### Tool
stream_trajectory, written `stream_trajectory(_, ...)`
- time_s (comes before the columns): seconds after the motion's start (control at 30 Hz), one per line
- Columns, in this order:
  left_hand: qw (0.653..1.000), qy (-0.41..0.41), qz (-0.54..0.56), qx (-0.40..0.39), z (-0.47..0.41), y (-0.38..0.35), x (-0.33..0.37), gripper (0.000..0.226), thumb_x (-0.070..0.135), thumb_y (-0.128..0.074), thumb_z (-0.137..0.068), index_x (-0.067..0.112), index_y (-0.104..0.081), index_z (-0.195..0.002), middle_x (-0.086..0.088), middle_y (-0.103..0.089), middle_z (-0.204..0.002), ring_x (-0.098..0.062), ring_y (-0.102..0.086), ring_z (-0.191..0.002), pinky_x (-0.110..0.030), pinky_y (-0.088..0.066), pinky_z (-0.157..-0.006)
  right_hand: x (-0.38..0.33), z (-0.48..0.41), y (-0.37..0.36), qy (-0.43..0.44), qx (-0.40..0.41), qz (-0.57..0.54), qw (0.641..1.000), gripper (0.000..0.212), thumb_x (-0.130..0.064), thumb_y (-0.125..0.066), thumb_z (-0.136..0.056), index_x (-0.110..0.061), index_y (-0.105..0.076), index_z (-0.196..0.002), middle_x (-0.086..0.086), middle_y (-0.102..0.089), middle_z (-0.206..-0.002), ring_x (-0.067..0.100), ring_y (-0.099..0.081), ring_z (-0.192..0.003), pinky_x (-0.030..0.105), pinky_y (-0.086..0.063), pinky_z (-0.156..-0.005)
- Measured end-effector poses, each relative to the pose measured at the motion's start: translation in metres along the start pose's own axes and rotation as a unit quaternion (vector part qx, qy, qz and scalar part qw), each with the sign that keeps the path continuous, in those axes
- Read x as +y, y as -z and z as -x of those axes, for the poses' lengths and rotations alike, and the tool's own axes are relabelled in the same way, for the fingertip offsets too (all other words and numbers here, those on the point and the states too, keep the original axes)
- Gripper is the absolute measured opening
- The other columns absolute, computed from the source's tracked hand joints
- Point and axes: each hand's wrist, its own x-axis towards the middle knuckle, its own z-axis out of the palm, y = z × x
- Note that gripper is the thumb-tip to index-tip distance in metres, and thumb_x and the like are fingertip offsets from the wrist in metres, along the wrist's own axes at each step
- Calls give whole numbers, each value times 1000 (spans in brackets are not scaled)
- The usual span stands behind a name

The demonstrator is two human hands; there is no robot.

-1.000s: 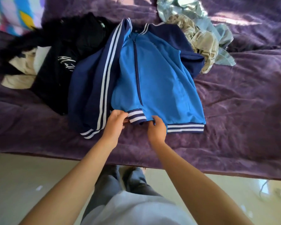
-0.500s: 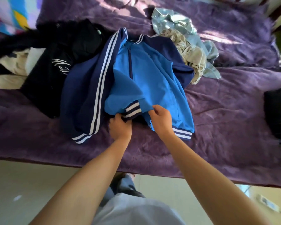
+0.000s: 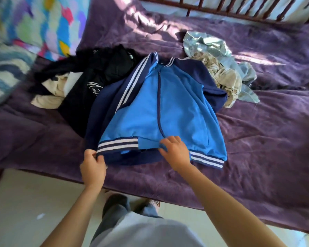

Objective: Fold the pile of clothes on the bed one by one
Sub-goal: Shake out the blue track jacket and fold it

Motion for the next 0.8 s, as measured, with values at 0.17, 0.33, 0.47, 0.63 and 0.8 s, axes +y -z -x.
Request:
stream_trajectory(0.17, 977, 27, -185, -98, -3, -12, -36, 22, 6, -47, -90, 1, -52, -111, -31, -64, -95, -47, -58, -94, -46, -45, -78, 38, 40, -34, -158, -298, 9, 941, 48, -33, -50, -93, -22, -40, -139, 8, -33, -143, 27, -27, -135, 39, -30, -107)
stream_trajectory(0.33, 958, -36, -256, -127, 1, -22, -19, 45, 12, -53, -90, 7, -37, -132, -19, -55, -122, -42, -57, -103, -46, -43, -76, 100, 74, -24, -329, -263, -11, 907, 41, -32, -50, -92, -17, -48, -130, 12, -46, -134, 32, -40, -125, 40, -38, -101)
stream_trajectory(0.47, 956, -73, -246, -142, 3, -37, -14, 57, 9, -57, -87, 11, -35, -139, -19, -56, -124, -43, -57, -102, -47, -44, -79, 153, 97, -16, -468, -200, -73, 858, 41, -23, -49, -89, -10, -48, -129, 18, -49, -130, 36, -44, -122, 39, -38, -99)
stream_trajectory(0.63, 961, -67, -242, -114, 11, -46, -11, 52, 6, -60, -84, 9, -44, -134, -23, -62, -114, -46, -58, -96, -46, -44, -75, 187, 93, -18, -543, -118, -177, 813, 30, -12, -54, -84, 2, -57, -111, 17, -63, -103, 32, -59, -96, 34, -44, -83)
stream_trajectory(0.8, 978, -23, -193, -75, 9, -46, -9, 45, -3, -53, -83, 5, -49, -127, -32, -61, -102, -50, -56, -93, -47, -42, -75, 209, 73, -36, -568, -59, -263, 777, 36, -9, -59, -84, 6, -53, -117, 21, -63, -107, 27, -57, -87, 30, -39, -71)
